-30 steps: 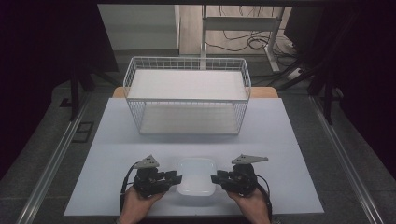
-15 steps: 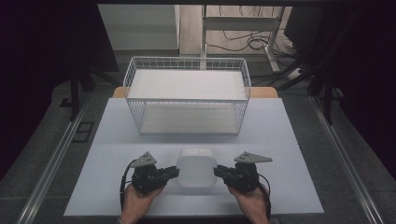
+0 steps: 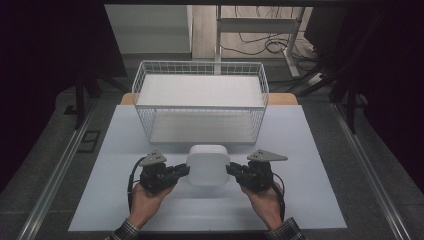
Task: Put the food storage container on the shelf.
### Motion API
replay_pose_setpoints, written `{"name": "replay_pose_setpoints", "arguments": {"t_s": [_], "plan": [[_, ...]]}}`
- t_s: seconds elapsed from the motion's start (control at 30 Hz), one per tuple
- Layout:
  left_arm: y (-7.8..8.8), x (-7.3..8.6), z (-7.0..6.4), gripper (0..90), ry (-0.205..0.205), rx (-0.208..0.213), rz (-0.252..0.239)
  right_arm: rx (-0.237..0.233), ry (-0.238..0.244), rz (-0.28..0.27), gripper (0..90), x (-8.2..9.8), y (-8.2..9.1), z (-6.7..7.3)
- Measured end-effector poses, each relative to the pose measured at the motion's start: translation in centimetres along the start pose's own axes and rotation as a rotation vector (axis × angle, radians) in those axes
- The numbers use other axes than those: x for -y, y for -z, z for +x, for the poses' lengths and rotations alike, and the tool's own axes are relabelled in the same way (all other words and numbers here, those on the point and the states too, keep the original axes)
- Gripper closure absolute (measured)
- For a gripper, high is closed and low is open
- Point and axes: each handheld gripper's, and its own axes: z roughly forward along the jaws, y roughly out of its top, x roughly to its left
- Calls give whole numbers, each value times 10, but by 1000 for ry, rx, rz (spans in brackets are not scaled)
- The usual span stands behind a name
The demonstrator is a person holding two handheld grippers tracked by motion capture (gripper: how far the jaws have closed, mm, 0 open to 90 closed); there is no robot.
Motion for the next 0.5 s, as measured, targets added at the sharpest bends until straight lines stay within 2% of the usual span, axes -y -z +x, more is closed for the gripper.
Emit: {"name": "replay_pose_setpoints", "arguments": {"t_s": [0.23, 0.5], "plan": [[-3, -15, 14, 798, 2, -10, -22, 10, 12, -14, 773, -18, -11, -6], [-13, -38, 38, 797, 2, -36, -36, 16, 11, -40, 770, -42, -35, -22]]}}
